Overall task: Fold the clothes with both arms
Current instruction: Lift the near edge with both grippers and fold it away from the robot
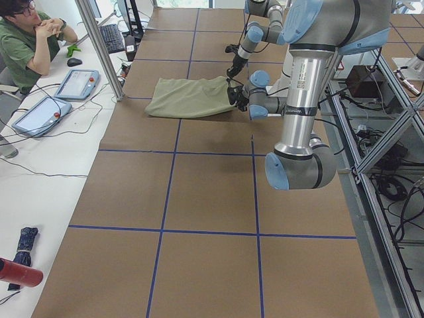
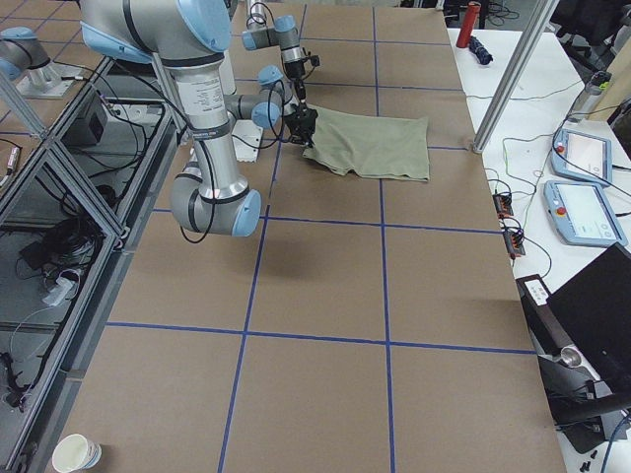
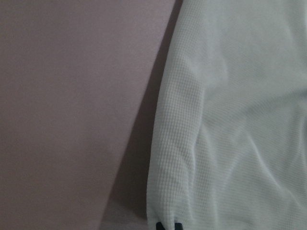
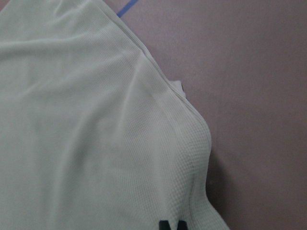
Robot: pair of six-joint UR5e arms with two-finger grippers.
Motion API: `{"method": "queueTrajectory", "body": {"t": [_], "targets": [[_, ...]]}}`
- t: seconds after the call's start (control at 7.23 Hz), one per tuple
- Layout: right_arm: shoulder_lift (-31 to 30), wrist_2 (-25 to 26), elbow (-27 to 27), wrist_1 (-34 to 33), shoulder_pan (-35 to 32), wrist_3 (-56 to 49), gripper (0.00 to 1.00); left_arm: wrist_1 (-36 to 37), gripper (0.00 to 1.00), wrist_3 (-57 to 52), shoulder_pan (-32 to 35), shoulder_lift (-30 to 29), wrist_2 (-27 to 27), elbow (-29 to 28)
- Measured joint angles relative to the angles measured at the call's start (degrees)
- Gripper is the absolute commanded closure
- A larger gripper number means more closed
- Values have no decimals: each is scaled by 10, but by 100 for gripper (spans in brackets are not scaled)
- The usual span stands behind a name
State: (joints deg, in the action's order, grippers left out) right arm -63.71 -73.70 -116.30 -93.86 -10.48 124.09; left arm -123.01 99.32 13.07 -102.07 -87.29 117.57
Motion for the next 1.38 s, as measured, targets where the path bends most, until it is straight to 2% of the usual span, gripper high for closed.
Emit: {"method": "queueTrajectory", "body": {"t": [0.28, 0.41, 0.55, 0.69, 0.83, 1.11, 1.38], "targets": [[3, -4, -163, -162, 33, 0, 100, 150, 100, -4, 1, -2, -33, 160], [11, -9, -219, -218, 45, -1, 100, 220, 100, -4, 1, -7, -55, 224], [20, -14, -235, -244, 48, -3, 100, 264, 100, -5, 3, -18, -69, 246], [28, -15, -224, -249, 44, -15, 100, 284, 100, -14, 10, -38, -75, 231], [35, -15, -194, -236, 29, -35, 100, 290, 100, -38, 27, -66, -76, 191], [44, -18, -110, -162, -18, -77, 100, 281, 100, -95, 80, -116, -76, 86], [54, -34, -14, -80, -67, -111, 100, 217, 100, -137, 128, -137, -76, -20]]}}
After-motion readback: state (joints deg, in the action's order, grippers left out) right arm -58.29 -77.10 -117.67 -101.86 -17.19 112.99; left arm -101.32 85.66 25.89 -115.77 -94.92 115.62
